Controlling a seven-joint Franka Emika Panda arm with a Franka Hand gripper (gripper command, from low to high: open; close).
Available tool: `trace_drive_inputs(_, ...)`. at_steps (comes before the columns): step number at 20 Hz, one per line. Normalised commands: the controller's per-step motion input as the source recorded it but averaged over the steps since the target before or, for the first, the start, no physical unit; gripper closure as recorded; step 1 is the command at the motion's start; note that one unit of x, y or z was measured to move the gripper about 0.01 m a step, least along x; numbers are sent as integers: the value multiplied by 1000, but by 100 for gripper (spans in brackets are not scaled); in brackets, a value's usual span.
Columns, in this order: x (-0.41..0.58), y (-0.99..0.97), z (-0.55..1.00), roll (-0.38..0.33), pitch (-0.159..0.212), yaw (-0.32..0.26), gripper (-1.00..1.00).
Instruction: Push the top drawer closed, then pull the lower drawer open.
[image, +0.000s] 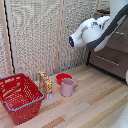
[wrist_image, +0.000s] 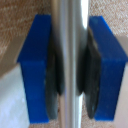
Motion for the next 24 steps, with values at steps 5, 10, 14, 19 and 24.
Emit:
trace_drive_inputs(5, 0, -902, -68, 46, 40, 0, 100)
trace_drive_inputs(10, -53, -959, 2, 152, 76, 0, 100)
trace_drive_inputs(14, 11, -343, 22, 51, 66, -10, -100)
trace_drive_inputs(19, 9, 154, -60, -6, 15, -12, -100)
trace_drive_inputs(24, 21, 538, -155, -67, 38, 0, -100)
